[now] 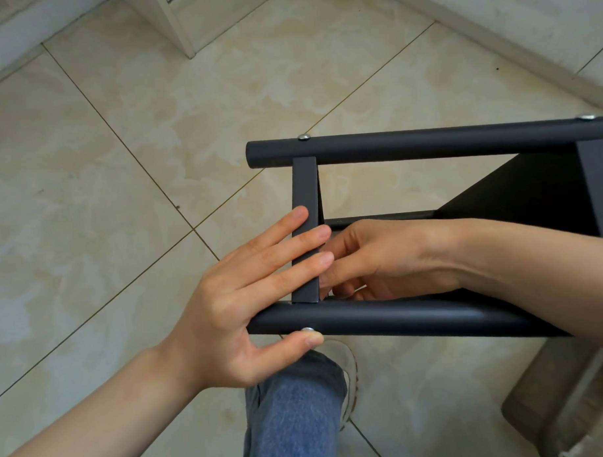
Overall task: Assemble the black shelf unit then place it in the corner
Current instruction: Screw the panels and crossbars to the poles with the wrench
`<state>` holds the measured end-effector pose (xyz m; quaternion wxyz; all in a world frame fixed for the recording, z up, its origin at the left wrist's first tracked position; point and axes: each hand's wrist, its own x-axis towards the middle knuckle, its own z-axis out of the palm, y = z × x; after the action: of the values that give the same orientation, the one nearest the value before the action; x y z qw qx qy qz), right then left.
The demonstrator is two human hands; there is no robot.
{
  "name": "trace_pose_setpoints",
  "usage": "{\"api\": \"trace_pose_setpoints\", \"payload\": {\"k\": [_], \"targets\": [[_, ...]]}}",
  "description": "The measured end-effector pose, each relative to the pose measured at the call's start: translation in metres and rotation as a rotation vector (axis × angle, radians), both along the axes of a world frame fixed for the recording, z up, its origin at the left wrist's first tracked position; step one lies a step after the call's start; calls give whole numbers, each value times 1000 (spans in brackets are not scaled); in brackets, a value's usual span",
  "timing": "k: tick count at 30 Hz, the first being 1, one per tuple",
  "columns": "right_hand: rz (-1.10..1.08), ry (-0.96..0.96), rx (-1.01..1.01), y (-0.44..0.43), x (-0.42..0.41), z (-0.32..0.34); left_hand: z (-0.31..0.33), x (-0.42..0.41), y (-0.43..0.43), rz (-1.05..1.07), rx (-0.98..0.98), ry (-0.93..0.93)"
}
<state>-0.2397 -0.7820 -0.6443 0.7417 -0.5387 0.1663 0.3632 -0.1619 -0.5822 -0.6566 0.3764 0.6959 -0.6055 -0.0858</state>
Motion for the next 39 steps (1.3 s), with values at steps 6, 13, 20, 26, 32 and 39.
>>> {"api": "trace_pose_setpoints", "payload": {"k": [6, 13, 20, 26, 32, 39], "targets": [[61, 13, -28, -3, 1, 2, -1, 0, 1, -4, -11, 2], [84, -29, -85, -3, 1, 3, 0, 0, 0, 3, -2, -1], [73, 9, -160, 4, 2, 1, 0, 0, 1, 1, -2, 1], [110, 46, -93, -3, 3, 4, 0, 0, 1, 0, -7, 8], [122, 42, -110, 0, 3, 2, -1, 0, 1, 0, -23, 15], [94, 30, -51, -2, 0, 0, -3, -3, 3, -2, -21, 16]]}}
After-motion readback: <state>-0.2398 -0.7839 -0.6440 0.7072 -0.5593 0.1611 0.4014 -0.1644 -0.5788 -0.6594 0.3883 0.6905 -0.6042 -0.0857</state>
